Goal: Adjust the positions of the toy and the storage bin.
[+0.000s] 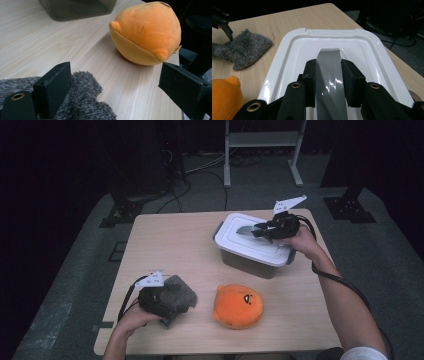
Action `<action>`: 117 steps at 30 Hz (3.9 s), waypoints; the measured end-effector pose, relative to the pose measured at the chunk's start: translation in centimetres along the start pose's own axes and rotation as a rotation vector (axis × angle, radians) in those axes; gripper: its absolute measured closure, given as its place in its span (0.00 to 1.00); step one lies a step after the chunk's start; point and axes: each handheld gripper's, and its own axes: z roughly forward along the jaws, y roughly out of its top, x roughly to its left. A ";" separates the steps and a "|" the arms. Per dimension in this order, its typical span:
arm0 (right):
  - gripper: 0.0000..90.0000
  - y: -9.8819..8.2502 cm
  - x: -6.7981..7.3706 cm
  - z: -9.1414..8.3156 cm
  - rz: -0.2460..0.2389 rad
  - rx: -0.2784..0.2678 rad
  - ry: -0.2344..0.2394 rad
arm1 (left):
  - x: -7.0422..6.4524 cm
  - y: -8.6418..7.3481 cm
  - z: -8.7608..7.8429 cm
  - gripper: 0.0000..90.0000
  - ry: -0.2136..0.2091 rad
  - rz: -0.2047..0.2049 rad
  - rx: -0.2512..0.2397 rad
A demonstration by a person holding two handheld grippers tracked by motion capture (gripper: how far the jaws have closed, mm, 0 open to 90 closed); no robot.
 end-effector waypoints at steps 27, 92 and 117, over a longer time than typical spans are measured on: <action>0.73 1.0 3.0 1.5 -0.081 0.008 0.106 | 0.0 0.0 0.0 0.11 0.003 -0.006 -0.001; 0.73 -2.6 5.0 -11.7 -0.018 -0.110 -0.048 | -0.3 -0.1 0.1 0.11 0.004 0.003 -0.006; 0.73 -8.7 6.2 -18.6 0.060 -0.135 -0.161 | -0.4 -0.1 0.1 0.11 0.001 0.006 -0.012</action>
